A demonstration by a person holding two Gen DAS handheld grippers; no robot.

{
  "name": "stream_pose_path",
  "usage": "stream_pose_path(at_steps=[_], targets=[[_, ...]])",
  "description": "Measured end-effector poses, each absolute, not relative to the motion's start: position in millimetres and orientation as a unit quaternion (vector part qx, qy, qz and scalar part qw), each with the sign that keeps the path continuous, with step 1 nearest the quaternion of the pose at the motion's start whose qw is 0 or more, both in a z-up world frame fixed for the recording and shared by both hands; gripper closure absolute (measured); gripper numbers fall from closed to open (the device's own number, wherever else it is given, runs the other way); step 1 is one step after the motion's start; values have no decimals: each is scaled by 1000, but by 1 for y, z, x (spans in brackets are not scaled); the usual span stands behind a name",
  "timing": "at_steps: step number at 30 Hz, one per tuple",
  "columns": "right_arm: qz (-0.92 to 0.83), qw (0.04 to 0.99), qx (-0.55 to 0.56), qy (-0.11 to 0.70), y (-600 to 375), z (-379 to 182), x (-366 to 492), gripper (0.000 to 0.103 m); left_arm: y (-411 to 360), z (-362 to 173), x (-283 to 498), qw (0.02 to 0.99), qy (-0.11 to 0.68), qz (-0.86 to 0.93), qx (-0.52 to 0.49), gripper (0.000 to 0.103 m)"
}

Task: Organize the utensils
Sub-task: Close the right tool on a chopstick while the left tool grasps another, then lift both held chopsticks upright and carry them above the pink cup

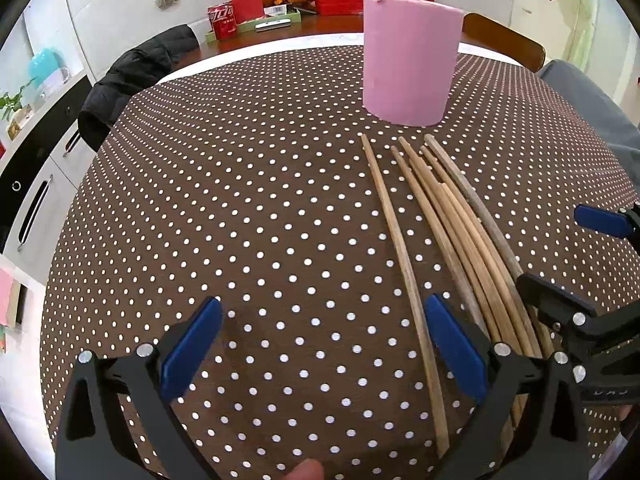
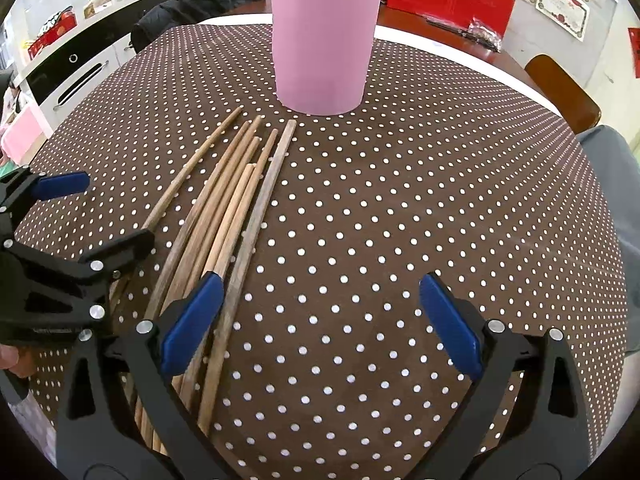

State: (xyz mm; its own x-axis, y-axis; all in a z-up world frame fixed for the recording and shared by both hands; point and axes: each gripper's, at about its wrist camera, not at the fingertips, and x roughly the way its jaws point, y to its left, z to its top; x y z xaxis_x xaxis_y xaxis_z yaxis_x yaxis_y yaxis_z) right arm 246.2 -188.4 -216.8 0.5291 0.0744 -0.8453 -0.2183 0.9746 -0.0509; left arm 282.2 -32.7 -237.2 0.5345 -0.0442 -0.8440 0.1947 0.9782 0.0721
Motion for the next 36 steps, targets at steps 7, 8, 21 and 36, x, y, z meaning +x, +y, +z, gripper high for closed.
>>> stream_pose_path(at_steps=[7, 8, 21, 36], targets=[[88, 871, -66, 479, -199, -218, 245, 12, -28, -237, 281, 872, 477, -68, 80, 4], [93, 871, -62, 478, -198, -217, 247, 15, -29, -236, 282, 872, 477, -67, 83, 4], [133, 853, -86, 498, -170, -209, 292, 84, -44, -230, 311, 853, 501, -122, 82, 28], [177, 889, 58, 419, -231, -185, 241, 97, -23, -201, 271, 881, 444, -162, 24, 98]])
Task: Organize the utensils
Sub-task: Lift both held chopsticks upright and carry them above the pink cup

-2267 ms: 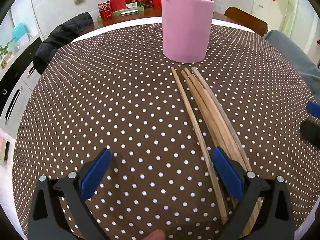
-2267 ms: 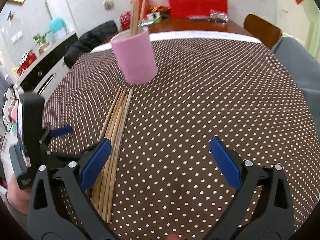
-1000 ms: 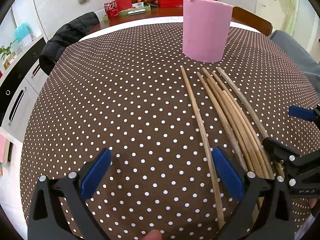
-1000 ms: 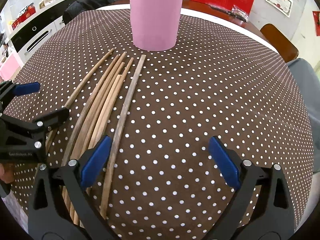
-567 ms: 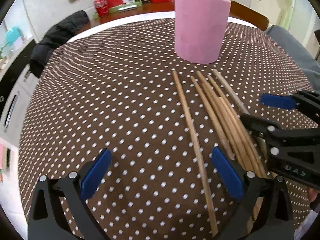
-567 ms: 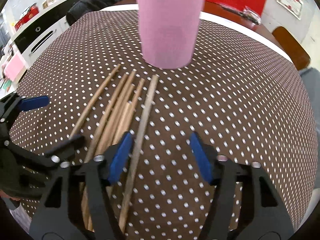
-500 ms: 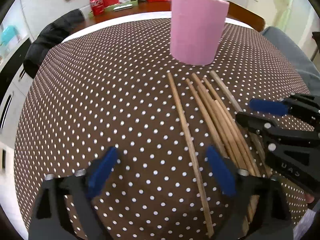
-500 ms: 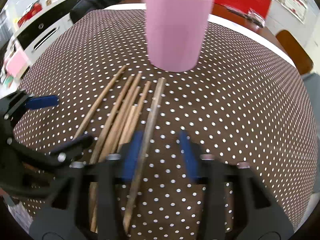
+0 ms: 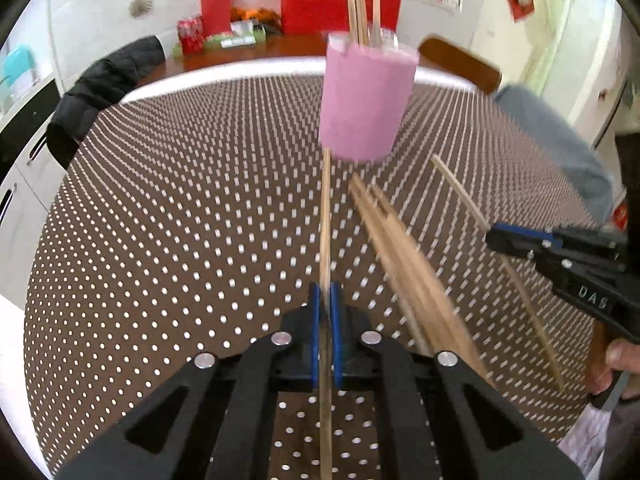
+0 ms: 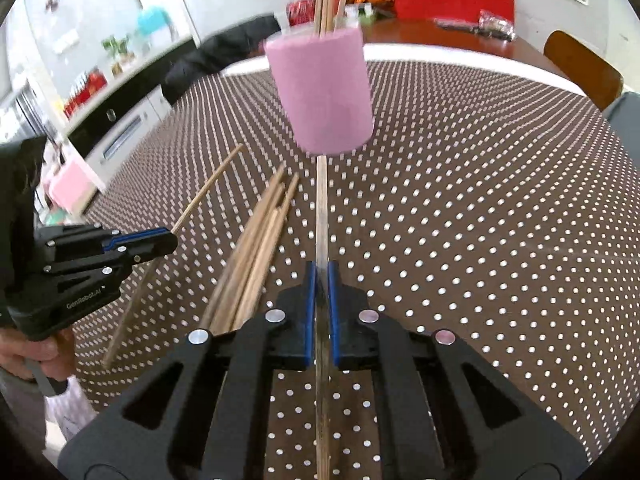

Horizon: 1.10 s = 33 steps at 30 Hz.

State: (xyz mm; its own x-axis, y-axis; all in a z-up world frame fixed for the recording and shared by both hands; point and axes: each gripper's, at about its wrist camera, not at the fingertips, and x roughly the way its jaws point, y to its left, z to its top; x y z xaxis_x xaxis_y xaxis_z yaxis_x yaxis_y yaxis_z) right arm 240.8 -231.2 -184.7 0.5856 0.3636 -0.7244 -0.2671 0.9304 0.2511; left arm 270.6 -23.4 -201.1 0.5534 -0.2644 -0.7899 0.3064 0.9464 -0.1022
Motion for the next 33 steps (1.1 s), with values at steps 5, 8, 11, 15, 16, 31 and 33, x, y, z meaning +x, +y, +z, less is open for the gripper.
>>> stream_pose_path(at_steps=[5, 8, 11, 15, 16, 31, 33], targets=[[198, 914, 91, 343, -239, -156, 229, 97, -16, -171, 258, 910, 382, -161, -17, 98], [203, 925, 102, 305, -240, -141, 227, 97, -19, -152, 257, 924, 345, -159, -30, 98], [209, 932, 104, 278, -240, -128, 230, 97, -32, -138, 263, 932, 325, -156, -27, 98], [215, 940, 99, 246, -239, -113, 240, 97, -40, -119, 269, 944, 291, -154, -23, 98], [216, 942, 98, 238, -237, -109, 239, 97, -40, -116, 271, 946, 284, -155, -24, 98], [225, 964, 100, 104, -243, -22, 275, 97, -56, -27, 300, 976, 131, -172, -38, 98], [224, 965, 100, 91, -246, -10, 284, 97, -59, -20, 307, 976, 120, -178, -40, 98]])
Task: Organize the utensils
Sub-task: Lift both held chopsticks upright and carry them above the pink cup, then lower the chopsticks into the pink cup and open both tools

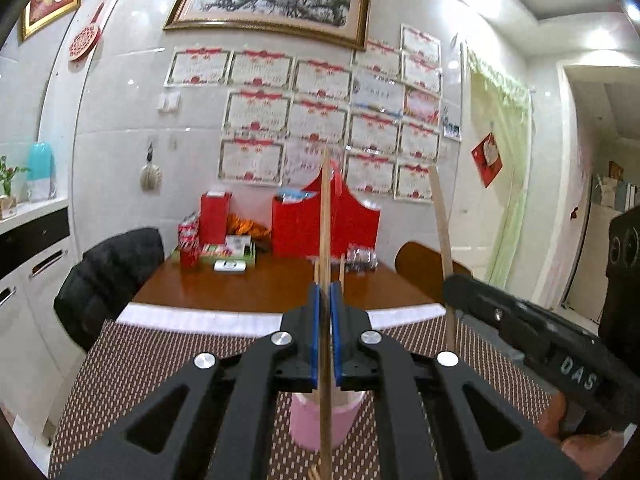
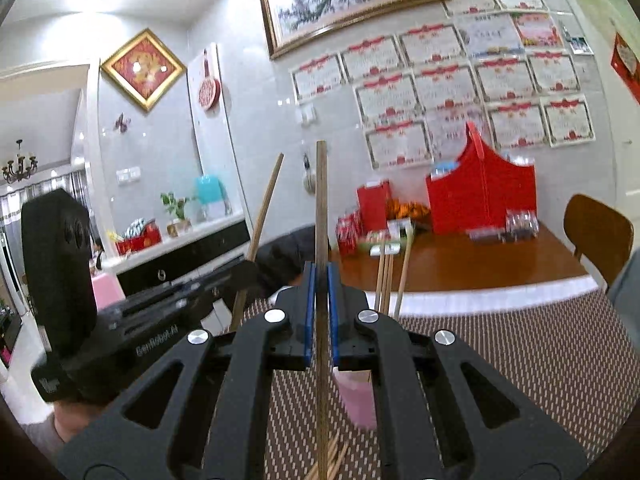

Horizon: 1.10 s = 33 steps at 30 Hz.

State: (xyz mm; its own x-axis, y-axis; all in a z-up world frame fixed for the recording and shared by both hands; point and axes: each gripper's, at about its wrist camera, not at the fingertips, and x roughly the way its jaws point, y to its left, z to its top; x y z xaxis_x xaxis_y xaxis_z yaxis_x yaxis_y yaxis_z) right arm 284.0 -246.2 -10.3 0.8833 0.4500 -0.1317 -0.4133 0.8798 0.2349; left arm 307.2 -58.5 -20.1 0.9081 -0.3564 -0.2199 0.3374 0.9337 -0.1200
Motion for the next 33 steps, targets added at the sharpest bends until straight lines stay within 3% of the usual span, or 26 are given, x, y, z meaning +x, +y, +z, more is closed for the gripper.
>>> stream_pose_path(at_steps=[6, 14, 33], targets=[[229, 966, 109, 58, -252, 22, 316, 97, -65, 3, 330, 974, 77, -206, -54, 98], [221, 967, 115, 53, -247, 23, 354, 97, -72, 4, 377, 968, 49, -229, -86, 98], [193, 968, 123, 98, -250, -52, 422, 97, -85, -77, 444, 968, 65, -222, -99, 98]])
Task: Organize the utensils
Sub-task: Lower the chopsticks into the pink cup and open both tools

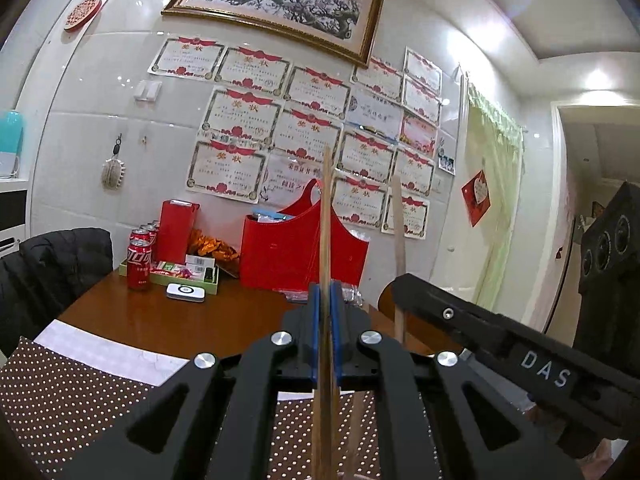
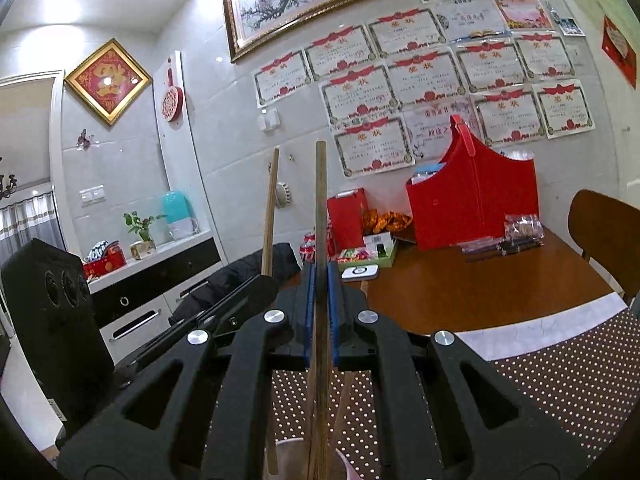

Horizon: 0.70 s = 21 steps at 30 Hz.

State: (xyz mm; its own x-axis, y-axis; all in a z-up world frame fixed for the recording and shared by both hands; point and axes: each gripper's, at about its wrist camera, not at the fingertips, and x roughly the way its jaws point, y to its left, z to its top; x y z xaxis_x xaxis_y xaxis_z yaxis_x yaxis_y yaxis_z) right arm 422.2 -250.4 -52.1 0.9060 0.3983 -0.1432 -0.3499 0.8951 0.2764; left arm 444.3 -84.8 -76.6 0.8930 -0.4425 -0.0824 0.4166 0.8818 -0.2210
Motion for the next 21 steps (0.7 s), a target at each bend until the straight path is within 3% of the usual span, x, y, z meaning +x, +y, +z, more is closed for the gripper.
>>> stream_pose_path(at_steps=[6, 8, 9, 10, 11, 13, 21], targets=[[194, 965, 130, 122, -250, -62, 423, 95, -83, -86, 441, 968, 80, -220, -90, 97], [190, 964, 136, 130, -252, -64, 423, 83, -81, -87, 439, 967, 87, -221, -88, 95], [187, 963, 140, 133, -255, -65, 421, 43, -80, -88, 437, 968, 88, -220, -86, 90], [183, 963, 147, 129, -258, -64, 418, 11, -79, -87, 434, 968, 90, -218, -84, 68], [181, 964, 154, 121, -261, -63, 414, 11, -78, -86, 431, 969, 87, -213, -84, 50], [171, 966, 161, 109, -266, -60, 405, 11, -74, -82, 422, 973, 74, -202, -81, 38], [142, 969, 166, 114, -279, -45, 386, 6, -64, -59, 394, 980, 70, -173, -71, 20]])
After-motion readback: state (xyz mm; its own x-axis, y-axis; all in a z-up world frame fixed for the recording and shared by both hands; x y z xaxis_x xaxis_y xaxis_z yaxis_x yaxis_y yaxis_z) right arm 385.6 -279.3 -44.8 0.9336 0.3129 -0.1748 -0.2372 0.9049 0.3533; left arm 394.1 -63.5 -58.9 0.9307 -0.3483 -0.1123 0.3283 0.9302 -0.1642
